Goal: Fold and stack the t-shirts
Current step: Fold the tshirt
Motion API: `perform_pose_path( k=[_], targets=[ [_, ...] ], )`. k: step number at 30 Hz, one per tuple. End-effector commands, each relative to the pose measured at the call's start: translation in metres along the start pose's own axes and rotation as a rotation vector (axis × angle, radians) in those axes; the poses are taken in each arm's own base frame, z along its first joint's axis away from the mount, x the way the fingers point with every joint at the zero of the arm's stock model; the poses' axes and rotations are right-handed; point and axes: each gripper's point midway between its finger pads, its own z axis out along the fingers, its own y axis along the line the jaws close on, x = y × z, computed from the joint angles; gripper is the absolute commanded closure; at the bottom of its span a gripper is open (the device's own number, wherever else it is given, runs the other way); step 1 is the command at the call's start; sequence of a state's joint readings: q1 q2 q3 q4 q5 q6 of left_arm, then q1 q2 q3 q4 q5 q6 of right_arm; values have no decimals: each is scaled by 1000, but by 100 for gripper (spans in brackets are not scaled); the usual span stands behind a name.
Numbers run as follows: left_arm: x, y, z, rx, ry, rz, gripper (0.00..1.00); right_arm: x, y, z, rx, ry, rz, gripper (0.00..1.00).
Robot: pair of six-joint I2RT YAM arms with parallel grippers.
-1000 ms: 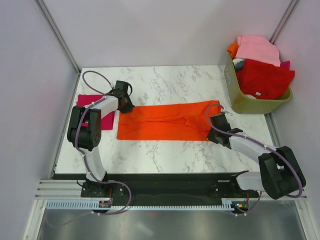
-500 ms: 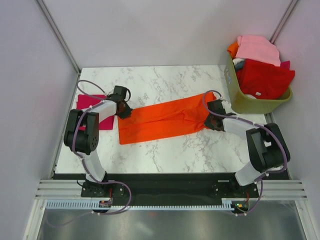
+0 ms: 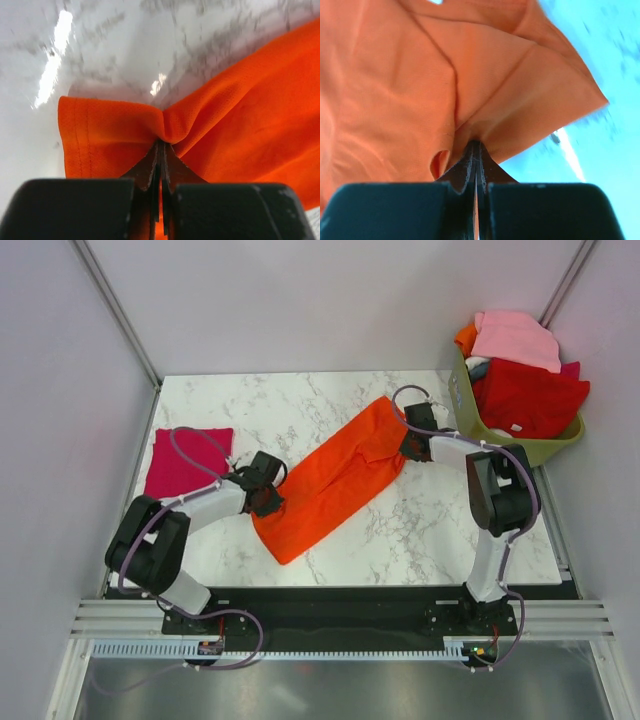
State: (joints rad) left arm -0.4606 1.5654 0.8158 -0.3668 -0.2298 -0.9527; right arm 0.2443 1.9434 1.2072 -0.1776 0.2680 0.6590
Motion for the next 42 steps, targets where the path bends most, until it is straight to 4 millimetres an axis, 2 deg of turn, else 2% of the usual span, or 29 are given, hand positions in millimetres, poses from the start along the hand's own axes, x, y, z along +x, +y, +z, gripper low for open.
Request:
perform_pose_path(
  k=[1, 2, 3, 5, 6, 7, 8, 9, 13, 14, 15, 19, 21, 24, 25, 28, 32, 34, 35, 36, 37, 38, 39, 41, 42],
  targets=[
    [44, 30, -6, -95, 62, -20, 98, 13, -11, 21, 62, 70, -113, 100],
    [47, 31, -8, -93, 59, -22, 98, 9, -9, 25, 57, 68, -124, 100],
    [54, 38, -8, -104, 64, -38, 98, -3, -2, 26, 40, 59, -165, 100],
    [61, 35, -17, -77, 56, -31, 98, -5, -5, 37, 70, 81, -212, 100],
    [66, 39, -18, -79, 56, -43, 98, -17, 2, 36, 65, 80, -256, 100],
    [72, 35, -23, -56, 56, -33, 98, -13, -1, 46, 77, 105, -284, 100],
    [76, 33, -26, -43, 57, -31, 98, -25, 8, 47, 61, 88, -295, 100],
    [82, 35, -27, -45, 58, -35, 98, -18, 3, 54, 77, 122, -336, 100],
    [110, 26, -36, -9, 86, -14, 98, -19, 10, 70, 70, 146, -390, 97],
    [113, 24, -37, -6, 85, -35, 98, -29, 18, 71, 59, 129, -388, 97],
    [116, 22, -38, -3, 83, -38, 98, -21, 18, 76, 53, 158, -394, 97],
    [131, 6, -49, 45, 78, -24, 98, -29, 38, 78, -16, 153, -369, 95],
    [131, -7, -56, 79, 64, -19, 98, -41, 48, 76, -36, 128, -359, 94],
    [132, -24, -68, 132, 62, -8, 98, -50, 63, 70, -91, 117, -346, 89],
    [132, -27, -71, 145, 61, -9, 98, -52, 68, 67, -111, 117, -345, 84],
    [118, -40, -84, 194, 18, -13, 94, -62, 77, 52, -148, 100, -326, 78],
    [85, -66, -110, 270, -37, 51, 92, -73, 81, 32, -176, 70, -312, 73],
    [65, -72, -113, 283, -53, 51, 92, -87, 83, 16, -192, 31, -292, 73],
    [55, -79, -118, 301, -67, 80, 92, -84, 79, 14, -187, 38, -286, 73],
    [48, -80, -117, 301, -76, 91, 91, -93, 82, 4, -204, 10, -277, 73],
    [32, -79, -114, 288, -93, 78, 91, -95, 81, 0, -207, 4, -264, 73],
    [23, -86, -114, 297, -96, 124, 91, -96, 82, -8, -217, -6, -260, 75],
    [8, -85, -110, 282, -114, 117, 91, -95, 82, -11, -230, -2, -253, 80],
    [-7, -93, -106, 278, -134, 169, 91, -92, 83, -21, -259, -2, -235, 82],
    [-18, -93, -103, 269, -150, 163, 92, -88, 85, -24, -279, 6, -229, 86]
  ],
)
